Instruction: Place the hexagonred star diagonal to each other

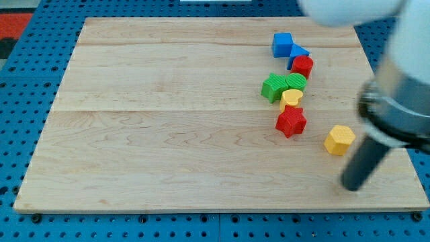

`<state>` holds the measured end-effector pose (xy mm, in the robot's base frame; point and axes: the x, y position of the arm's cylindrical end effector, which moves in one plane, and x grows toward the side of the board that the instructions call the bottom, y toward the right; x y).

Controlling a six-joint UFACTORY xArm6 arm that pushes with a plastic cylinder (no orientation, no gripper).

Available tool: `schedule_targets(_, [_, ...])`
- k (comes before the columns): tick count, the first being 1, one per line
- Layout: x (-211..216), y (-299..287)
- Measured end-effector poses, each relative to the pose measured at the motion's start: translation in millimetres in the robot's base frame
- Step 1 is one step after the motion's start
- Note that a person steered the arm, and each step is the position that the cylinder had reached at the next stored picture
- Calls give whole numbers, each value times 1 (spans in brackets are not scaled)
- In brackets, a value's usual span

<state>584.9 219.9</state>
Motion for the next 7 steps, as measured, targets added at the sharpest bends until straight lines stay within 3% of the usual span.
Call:
schedule_targets(1, [-21,60])
schedule_targets(2, [-52,48])
schedule_targets(4, [-86,-46])
schedule_targets(7, [-100,-81])
